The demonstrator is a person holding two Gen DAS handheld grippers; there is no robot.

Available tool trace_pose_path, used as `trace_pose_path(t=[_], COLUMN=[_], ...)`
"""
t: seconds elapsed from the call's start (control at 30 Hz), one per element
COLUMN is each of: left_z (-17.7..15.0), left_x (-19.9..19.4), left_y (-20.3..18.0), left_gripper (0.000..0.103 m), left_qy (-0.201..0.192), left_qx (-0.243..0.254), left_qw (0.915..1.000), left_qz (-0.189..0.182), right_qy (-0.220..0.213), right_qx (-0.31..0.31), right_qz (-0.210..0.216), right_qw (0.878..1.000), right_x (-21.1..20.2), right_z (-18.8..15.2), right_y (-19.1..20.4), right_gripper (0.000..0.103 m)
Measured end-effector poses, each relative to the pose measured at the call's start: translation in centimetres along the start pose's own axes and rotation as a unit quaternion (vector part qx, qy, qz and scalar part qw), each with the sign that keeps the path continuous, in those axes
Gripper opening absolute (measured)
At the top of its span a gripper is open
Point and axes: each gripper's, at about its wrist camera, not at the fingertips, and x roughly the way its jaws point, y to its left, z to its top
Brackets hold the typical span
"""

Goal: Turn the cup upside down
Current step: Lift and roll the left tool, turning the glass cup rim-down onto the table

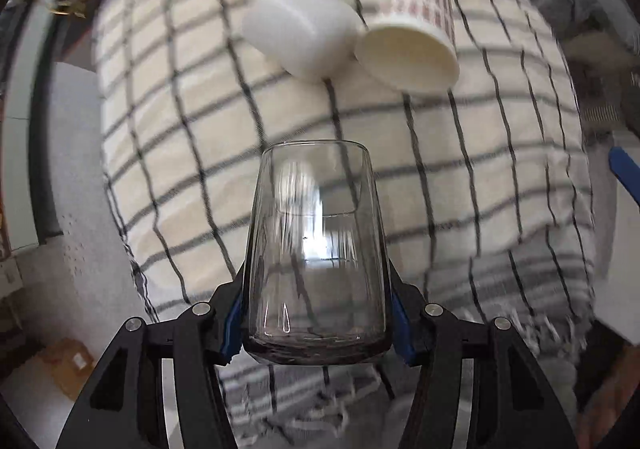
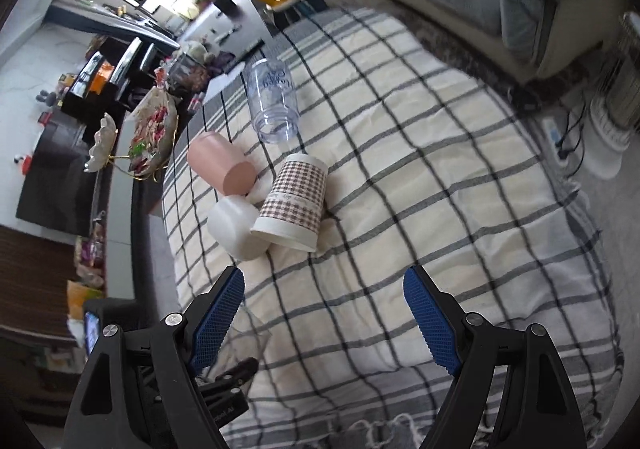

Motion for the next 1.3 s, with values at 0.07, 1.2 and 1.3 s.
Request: trace_pose_path(t=[0.07,1.2,1.3], left_z=[1.2,4.2,2.4], left_x=[0.3,1.4,0.0], left_y=[-0.4,-0.9,-0.4], left_gripper=[0.057,0.071,0.072], left_qy=[0.046,0.106,0.064], left_qx=[0.018,0.011,-0.008], left_qw=[0.9988,0.9943,0.9979], left_qz=[0.002,0.011,0.002], right_qy=[0.011,0.035,0.013], right_qx=[0.006,0.009,-0.026], right_qz=[0.005,0.007,0.000], right_qw=[1.000,0.999,1.000], right_x=[0.6,2.6,1.0], right_z=[0.7,4.3,3.4], right_y=[-0.1,-1.7,-0.4], right_gripper=[0.082,0.082,0.082])
